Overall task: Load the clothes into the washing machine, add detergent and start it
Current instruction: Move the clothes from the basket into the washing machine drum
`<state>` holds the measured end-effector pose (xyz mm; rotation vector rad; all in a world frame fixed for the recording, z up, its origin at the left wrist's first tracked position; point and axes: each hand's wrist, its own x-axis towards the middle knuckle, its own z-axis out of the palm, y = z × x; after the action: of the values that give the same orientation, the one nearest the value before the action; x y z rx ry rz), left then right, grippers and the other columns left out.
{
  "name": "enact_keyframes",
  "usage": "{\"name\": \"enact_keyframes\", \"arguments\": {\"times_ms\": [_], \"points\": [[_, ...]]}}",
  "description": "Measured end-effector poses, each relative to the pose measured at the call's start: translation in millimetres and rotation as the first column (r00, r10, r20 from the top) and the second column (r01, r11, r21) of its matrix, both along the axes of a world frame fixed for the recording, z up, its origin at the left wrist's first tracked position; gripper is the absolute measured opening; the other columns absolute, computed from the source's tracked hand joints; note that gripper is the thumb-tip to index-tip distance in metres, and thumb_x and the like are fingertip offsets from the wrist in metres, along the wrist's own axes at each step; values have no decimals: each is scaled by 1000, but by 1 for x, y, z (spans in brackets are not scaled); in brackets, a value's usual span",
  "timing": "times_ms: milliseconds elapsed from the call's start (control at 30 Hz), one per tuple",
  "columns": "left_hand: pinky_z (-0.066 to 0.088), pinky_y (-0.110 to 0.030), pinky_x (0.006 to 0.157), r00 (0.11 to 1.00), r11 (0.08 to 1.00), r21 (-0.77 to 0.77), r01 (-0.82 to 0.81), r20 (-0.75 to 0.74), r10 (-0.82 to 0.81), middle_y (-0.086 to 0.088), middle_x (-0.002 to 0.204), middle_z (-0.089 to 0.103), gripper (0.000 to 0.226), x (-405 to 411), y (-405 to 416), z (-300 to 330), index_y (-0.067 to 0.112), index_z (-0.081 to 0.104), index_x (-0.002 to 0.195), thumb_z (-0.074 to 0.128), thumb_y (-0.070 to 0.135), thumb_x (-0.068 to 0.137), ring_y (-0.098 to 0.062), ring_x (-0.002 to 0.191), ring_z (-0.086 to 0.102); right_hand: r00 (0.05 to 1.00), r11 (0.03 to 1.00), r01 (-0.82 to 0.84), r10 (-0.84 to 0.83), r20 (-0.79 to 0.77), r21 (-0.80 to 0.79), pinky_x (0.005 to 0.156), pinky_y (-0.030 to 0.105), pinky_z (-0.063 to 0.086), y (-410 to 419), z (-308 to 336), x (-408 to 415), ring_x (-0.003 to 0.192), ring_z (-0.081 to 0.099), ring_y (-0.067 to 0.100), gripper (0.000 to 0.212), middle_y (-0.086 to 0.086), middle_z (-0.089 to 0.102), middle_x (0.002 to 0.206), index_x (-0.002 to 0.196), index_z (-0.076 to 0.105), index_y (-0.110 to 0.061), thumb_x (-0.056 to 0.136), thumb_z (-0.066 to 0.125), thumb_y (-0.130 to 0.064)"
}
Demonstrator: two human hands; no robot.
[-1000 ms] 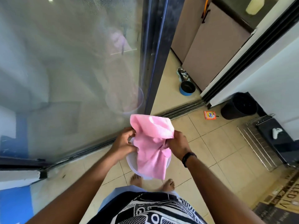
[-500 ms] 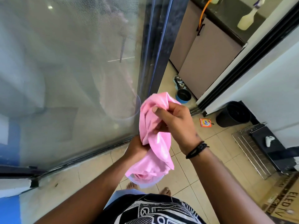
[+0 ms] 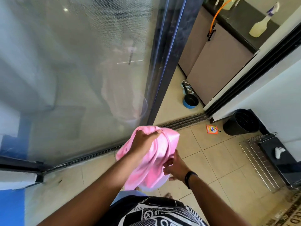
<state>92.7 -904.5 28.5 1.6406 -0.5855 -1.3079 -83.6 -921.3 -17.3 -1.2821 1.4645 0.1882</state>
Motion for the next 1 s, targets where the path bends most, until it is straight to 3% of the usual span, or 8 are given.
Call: {"name": "enact_keyframes", "arguments": {"times_ms": [100, 200, 333, 500, 567, 733, 833, 1000], "points": [[49, -39, 102, 997, 999, -46, -12, -83, 8, -7, 108, 75, 45, -9, -2, 32, 8, 73, 112, 79, 40, 81, -22, 109, 67, 998, 1000, -23, 24, -53, 8, 58, 41, 61, 9, -17, -1, 74, 72, 20, 68, 6, 73, 89, 123, 45, -18, 66, 82, -9], [50, -50, 104, 972, 991, -134, -20, -235, -12, -11, 107, 76, 63, -11, -2, 64, 7, 74, 109, 85, 48, 62, -29, 107, 70, 998, 999, 34, -33, -61, 14, 61, 39, 61, 10, -14, 8, 52, 61, 7, 23, -2, 64, 61, 86, 53, -15, 79, 72, -4], [52, -44, 100, 896, 967, -250, -46, -438, -71, -16, 110, 74, 42, 0, -6, 94, 5, 73, 113, 80, 21, 75, -32, 102, 70, 976, 976, 217, -216, 26, -32, 62, 36, 60, 9, -13, 13, 66, 65, 17, 10, 5, 67, 76, 83, 58, -16, 86, 66, -12], [54, -42, 98, 904, 955, -258, -149, -427, 26, -20, 118, 71, 36, 18, -16, 75, -1, 67, 121, 71, 5, 86, -31, 111, 69, 987, 982, 155, -151, 47, -110, 63, 46, 55, 0, -52, -2, 63, 52, 24, 5, 0, 56, 64, 69, 52, -21, 68, 50, -17], [56, -39, 90, 919, 956, -218, -196, -380, 102, -19, 111, 73, 25, 26, -17, 50, 0, 70, 114, 67, 0, 89, -30, 103, 70, 983, 978, 180, -173, 68, -109, 70, 51, 58, 10, -30, 1, 66, 62, 30, 15, 5, 66, 64, 68, 59, -16, 55, 52, -18], [52, -35, 80, 985, 987, -10, -160, -60, 159, -15, 109, 73, 29, 36, -7, -20, 1, 68, 112, 71, 15, 88, -29, 103, 68, 931, 940, 314, -278, 237, -133, 74, 59, 58, 15, 7, 12, 85, 72, 37, 33, 12, 75, 81, 76, 68, -14, 55, 74, -40], [49, -39, 84, 983, 998, -23, -55, -176, 50, -17, 102, 72, 27, 33, 9, -40, 1, 73, 106, 68, 22, 91, -31, 97, 66, 865, 901, 402, -315, 389, -164, 78, 58, 59, 5, 43, 25, 85, 73, 31, 16, 7, 76, 78, 81, 70, -14, 72, 79, -24], [42, -48, 109, 919, 982, -188, 32, -380, -103, -20, 118, 68, 47, 18, 23, -54, 6, 68, 118, 71, 41, 87, -35, 116, 60, 770, 853, 450, -219, 599, -265, 82, 51, 60, -17, 114, 42, 87, 75, 23, 6, 4, 78, 85, 87, 74, -18, 86, 70, -14]]}}
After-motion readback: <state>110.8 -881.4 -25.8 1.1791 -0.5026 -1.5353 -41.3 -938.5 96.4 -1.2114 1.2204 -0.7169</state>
